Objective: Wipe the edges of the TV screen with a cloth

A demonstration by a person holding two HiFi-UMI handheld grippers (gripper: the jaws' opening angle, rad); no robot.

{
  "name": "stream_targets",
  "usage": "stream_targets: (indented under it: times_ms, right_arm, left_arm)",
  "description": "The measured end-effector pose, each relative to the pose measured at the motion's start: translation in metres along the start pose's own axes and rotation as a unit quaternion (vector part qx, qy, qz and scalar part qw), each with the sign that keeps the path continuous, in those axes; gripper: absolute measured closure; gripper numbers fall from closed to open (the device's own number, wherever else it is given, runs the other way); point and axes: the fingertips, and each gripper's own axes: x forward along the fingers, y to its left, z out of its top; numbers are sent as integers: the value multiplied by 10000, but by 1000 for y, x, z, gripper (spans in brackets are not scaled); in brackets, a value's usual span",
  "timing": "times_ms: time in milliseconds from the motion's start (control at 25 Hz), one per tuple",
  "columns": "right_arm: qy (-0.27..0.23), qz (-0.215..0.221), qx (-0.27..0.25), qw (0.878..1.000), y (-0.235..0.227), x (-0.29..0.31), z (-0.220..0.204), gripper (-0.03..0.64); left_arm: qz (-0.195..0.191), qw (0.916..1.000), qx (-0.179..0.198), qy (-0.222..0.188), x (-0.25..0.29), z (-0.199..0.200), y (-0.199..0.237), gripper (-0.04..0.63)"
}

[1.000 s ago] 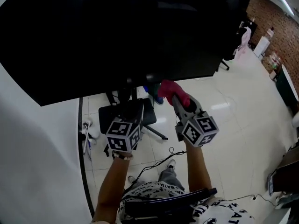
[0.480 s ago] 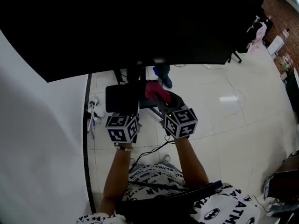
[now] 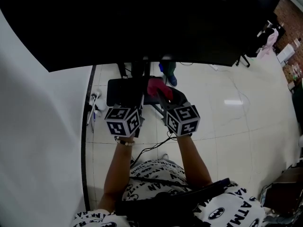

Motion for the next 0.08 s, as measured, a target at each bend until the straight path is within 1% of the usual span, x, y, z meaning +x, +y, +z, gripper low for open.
stream_targets:
  times_ms: [80]
  right_arm:
    - [9,8,-40,10000,-3,4,1,505]
  left_arm:
    - [86,9999,74,95,5,-3,5,607]
